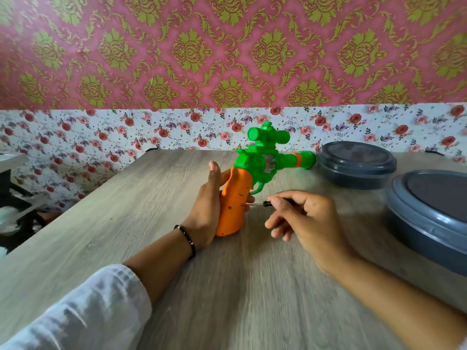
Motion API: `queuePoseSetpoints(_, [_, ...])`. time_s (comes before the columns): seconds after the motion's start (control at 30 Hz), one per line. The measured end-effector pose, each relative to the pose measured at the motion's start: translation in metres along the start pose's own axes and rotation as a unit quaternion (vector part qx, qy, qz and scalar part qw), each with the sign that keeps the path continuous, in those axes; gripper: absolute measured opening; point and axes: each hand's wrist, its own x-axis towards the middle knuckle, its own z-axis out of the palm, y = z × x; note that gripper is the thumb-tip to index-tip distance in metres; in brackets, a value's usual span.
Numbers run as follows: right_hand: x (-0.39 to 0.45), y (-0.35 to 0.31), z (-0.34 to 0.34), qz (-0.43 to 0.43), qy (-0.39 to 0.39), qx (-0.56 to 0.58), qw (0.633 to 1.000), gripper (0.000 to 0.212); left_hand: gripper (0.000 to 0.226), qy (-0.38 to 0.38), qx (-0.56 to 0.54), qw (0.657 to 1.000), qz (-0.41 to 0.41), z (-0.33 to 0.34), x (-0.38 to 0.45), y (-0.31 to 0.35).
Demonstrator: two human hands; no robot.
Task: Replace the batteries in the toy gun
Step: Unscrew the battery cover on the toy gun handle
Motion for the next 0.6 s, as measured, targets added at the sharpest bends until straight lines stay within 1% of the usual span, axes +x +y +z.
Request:
queuePoseSetpoints(0.13, [-0.007,-0.002,0.008,-0.044,-0.015,-0.008,0.999,0.014,0.065,-0.012,0.032,0.999,-0.018,-0.002,-0.001,0.001])
queuePoseSetpoints(0.27, [-0.010,-0.002,0.013,-0.066,-0.035,-0.029,0.997,0.013,0.058,-0.023,0.017,0.999,-0.040,0.000,-0.006,0.006])
queuePoseSetpoints(0.37, [-0.011,-0.001,0.015,-0.084,-0.037,-0.053,0.994,0.013,0.063,-0.013,0.016,0.999,-0.034,0.002,-0.007,0.006])
queuePoseSetpoints(0.6, [-0.014,-0.001,0.017,-0.109,-0.027,-0.086,0.990,0.016,0.074,-0.016,0.017,0.999,-0.039,0.004,-0.005,0.004])
